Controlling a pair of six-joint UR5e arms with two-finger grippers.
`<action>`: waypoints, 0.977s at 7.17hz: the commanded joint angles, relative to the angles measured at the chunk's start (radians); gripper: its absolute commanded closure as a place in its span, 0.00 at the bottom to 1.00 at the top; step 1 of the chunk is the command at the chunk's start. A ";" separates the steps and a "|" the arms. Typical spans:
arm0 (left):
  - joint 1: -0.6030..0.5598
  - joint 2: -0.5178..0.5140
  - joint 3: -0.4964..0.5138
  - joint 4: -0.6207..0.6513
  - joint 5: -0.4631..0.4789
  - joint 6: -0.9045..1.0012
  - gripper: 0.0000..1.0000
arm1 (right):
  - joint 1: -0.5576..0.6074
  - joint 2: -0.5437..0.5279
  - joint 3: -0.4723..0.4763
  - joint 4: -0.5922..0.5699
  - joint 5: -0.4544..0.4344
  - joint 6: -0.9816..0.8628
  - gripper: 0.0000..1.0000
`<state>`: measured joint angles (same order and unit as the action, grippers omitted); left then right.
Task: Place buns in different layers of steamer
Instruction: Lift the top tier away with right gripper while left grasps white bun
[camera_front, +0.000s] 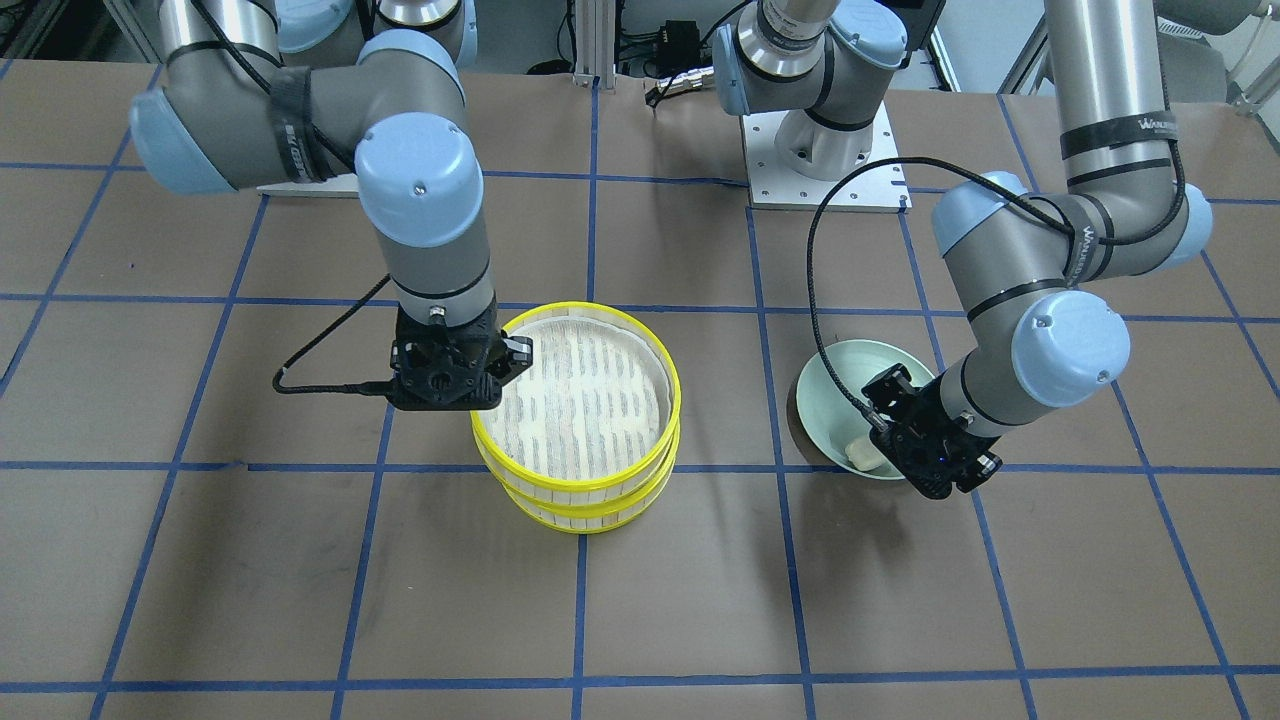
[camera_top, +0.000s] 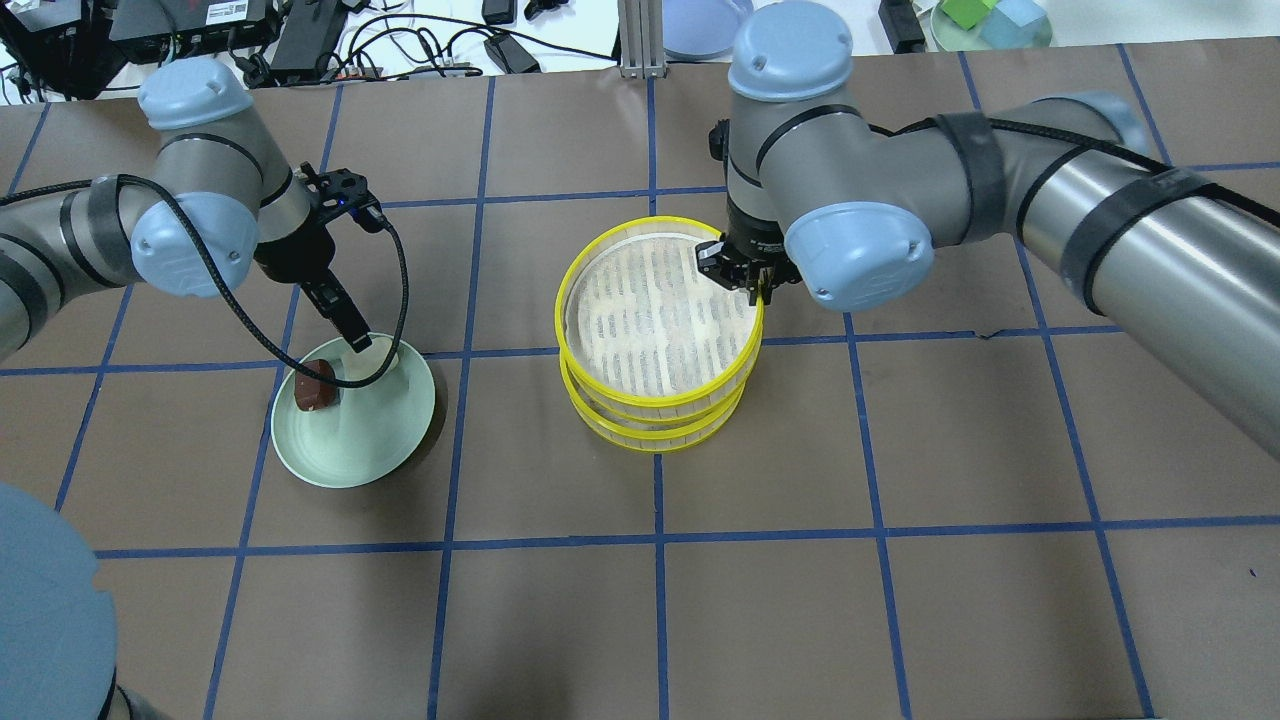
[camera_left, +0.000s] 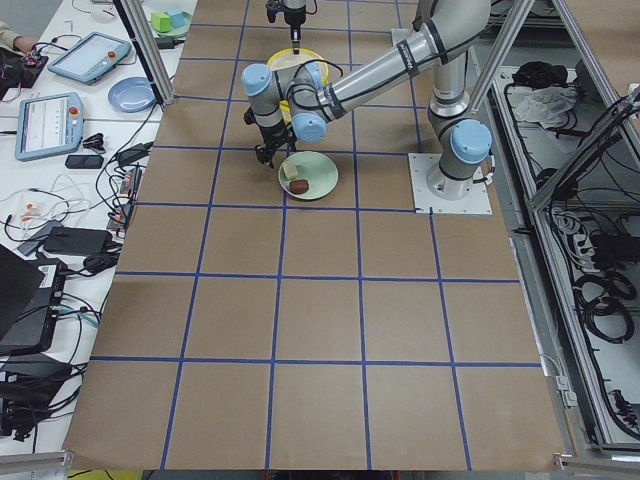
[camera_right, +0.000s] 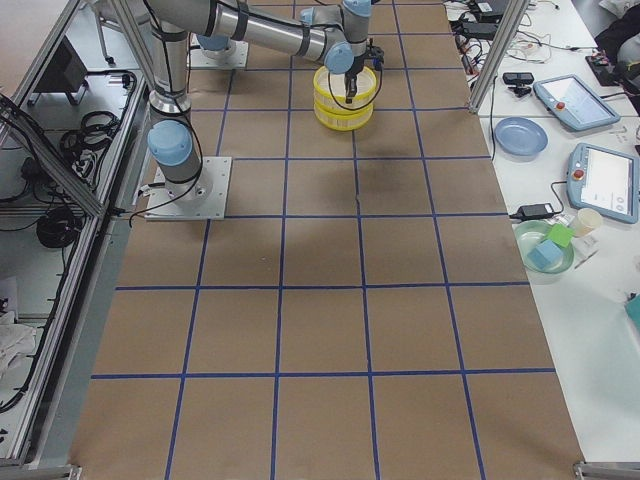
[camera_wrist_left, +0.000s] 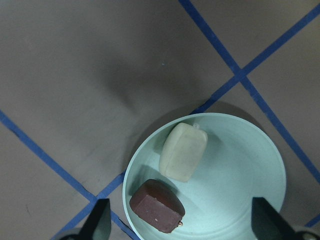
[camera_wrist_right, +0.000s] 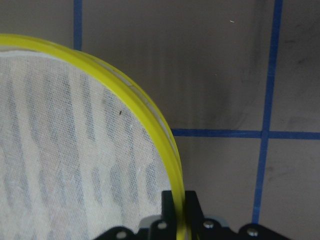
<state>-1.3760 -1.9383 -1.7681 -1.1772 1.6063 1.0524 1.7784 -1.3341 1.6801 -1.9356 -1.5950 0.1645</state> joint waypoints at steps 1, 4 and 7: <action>0.000 -0.030 -0.030 0.008 -0.005 0.008 0.00 | -0.145 -0.112 -0.011 0.097 0.059 -0.191 0.81; 0.000 -0.034 -0.039 0.007 0.003 0.006 1.00 | -0.301 -0.221 -0.010 0.188 0.047 -0.327 0.80; -0.009 -0.015 -0.001 0.010 0.017 -0.054 1.00 | -0.349 -0.298 -0.011 0.293 0.043 -0.436 0.80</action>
<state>-1.3788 -1.9671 -1.7871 -1.1678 1.6239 1.0321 1.4449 -1.6111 1.6692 -1.6708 -1.5571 -0.2289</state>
